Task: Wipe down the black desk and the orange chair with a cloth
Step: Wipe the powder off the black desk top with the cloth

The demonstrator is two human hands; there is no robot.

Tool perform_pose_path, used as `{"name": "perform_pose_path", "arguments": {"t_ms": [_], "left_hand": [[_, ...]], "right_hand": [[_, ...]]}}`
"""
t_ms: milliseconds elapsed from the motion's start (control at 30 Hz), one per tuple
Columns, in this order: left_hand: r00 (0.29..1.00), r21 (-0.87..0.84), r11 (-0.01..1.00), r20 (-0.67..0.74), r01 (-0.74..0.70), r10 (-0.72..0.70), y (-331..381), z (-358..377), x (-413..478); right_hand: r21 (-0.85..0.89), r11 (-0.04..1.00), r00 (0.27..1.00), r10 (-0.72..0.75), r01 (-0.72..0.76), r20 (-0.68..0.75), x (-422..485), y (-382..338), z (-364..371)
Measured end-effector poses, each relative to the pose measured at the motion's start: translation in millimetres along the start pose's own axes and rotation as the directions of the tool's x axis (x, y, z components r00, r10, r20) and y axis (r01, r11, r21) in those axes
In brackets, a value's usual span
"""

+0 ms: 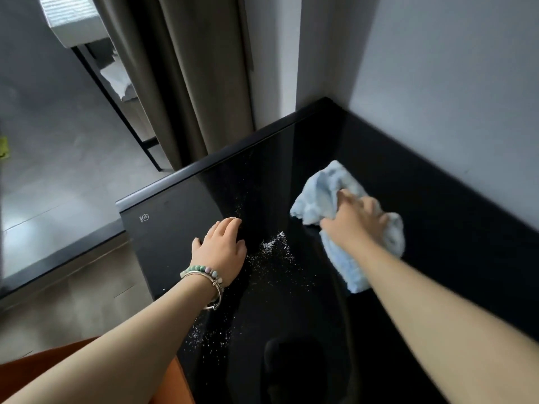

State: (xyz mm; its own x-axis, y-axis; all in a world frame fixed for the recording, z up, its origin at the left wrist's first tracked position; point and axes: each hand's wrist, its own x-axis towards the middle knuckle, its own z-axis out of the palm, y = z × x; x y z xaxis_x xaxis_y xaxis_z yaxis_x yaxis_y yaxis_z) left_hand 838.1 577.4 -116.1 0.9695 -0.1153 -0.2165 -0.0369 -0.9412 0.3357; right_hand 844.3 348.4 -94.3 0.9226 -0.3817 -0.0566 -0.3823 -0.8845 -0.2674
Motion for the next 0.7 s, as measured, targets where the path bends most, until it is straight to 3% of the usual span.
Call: {"name": "perform_pose_path", "arguments": {"t_ms": [100,167,233,333,400,433,500,600,700], "left_hand": [[1.000,-0.028,1.000,0.006,0.000,0.001,3.4,2.3,-9.2],[1.000,-0.038,0.999,0.007,-0.012,0.012,3.6,4.0,-15.7],[1.000,-0.034,0.999,0.010,-0.014,0.014,3.4,5.3,-23.2],[1.000,-0.014,1.000,0.010,-0.008,0.008,4.3,7.2,-34.2],[1.000,-0.001,1.000,0.016,-0.003,0.003,5.9,9.2,-40.7],[1.000,0.006,1.000,0.015,0.000,-0.001,7.3,10.5,-43.3],[1.000,0.028,1.000,0.005,-0.006,0.006,11.5,12.8,-46.3],[1.000,0.068,0.997,0.004,-0.020,0.020,20.1,16.3,-48.2],[0.999,0.107,0.993,0.021,-0.050,0.048,30.6,18.9,-44.7]], "right_hand": [[0.166,0.956,0.960,-0.262,0.243,0.101,-43.5,-25.5,19.2],[0.242,0.921,0.927,-0.345,0.304,0.149,-57.8,-30.9,18.1],[0.268,0.942,0.962,-0.241,0.200,0.128,-51.7,-19.5,4.8],[0.074,0.995,0.998,0.063,-0.063,-0.003,-27.1,29.4,-21.7],[-0.075,0.979,0.980,0.194,-0.190,0.049,-28.0,56.9,-27.3],[-0.131,0.974,0.977,0.195,-0.182,0.087,-35.0,59.5,-23.4],[-0.127,0.989,0.991,0.085,-0.072,0.104,-53.6,47.2,-6.3],[0.045,0.969,0.962,-0.246,0.242,0.121,-78.4,19.7,13.8],[0.183,0.949,0.965,-0.263,0.255,0.018,-66.8,30.6,-2.3]]}}
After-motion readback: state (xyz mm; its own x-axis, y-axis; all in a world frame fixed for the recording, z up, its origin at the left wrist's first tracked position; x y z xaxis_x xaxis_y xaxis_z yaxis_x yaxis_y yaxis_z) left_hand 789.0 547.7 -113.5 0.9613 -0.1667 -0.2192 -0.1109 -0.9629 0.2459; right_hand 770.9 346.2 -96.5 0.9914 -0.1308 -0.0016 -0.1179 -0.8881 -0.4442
